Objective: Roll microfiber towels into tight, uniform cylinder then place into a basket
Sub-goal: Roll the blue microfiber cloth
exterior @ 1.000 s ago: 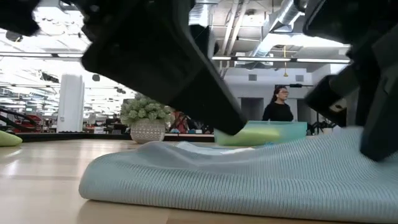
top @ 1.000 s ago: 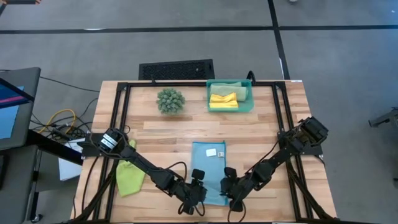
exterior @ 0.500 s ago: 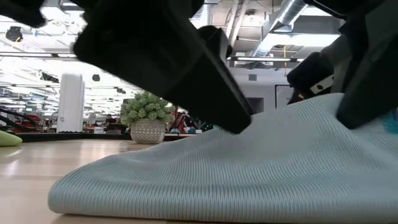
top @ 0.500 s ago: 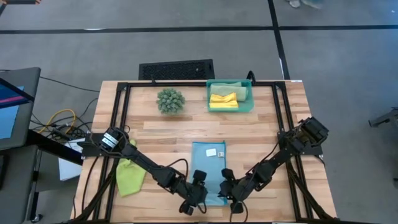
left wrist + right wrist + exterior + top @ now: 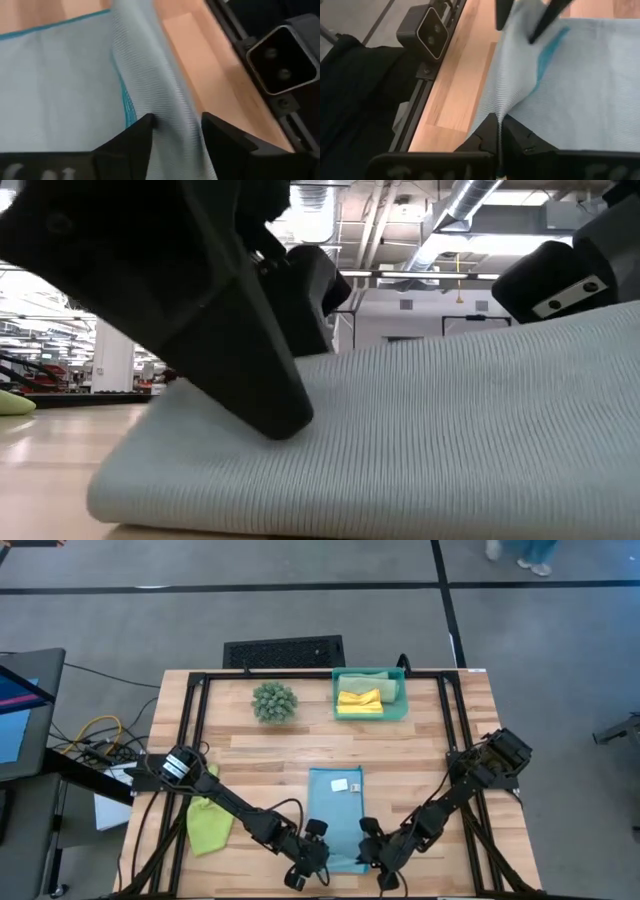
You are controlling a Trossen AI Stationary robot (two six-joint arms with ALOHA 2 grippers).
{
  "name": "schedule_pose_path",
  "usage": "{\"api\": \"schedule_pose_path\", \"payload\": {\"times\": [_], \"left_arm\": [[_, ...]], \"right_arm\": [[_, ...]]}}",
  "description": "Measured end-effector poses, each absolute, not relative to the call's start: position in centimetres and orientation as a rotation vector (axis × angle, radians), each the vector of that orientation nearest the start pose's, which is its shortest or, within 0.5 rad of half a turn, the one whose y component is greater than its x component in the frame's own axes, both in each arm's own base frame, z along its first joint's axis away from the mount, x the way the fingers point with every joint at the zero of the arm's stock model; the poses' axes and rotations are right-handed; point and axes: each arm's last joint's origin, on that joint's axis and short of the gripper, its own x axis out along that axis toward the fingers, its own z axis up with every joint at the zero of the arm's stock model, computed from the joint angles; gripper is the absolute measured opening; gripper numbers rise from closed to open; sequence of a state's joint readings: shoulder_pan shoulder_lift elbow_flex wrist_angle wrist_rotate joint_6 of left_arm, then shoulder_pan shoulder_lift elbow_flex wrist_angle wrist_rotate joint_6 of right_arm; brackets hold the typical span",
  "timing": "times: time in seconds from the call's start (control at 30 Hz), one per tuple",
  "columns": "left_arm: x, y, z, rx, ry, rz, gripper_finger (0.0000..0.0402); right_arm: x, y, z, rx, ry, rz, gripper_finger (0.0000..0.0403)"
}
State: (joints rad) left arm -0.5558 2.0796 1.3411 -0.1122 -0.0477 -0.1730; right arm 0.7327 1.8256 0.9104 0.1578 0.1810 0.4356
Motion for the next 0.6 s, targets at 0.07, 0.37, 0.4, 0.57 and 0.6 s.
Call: {"api": "schedule_pose_path", "payload": {"times": [0.07,0.37,0.4,0.57,0.6], "left_arm": [[36.8,-23.0,14.1,0.102,0.858,-0.411,0.0137],[36.0,-24.1,14.1,0.054,0.876,-0.437,0.006],[35.9,-24.3,14.1,0.051,0.877,-0.439,0.0054],[35.4,-25.1,14.1,0.06,0.876,-0.459,0.0027],[35.3,-25.3,14.1,0.062,0.876,-0.463,0.0022]], "right_arm": [[26.6,23.2,13.5,0.07,0.781,0.361,0.0031],[26.7,23.3,13.6,0.08,0.782,0.383,0.0027],[26.7,23.3,13.6,0.086,0.786,0.396,0.0029],[27.0,23.2,13.4,0.108,0.798,0.431,0.0034],[27.0,23.2,13.2,0.106,0.798,0.427,0.0036]]}}
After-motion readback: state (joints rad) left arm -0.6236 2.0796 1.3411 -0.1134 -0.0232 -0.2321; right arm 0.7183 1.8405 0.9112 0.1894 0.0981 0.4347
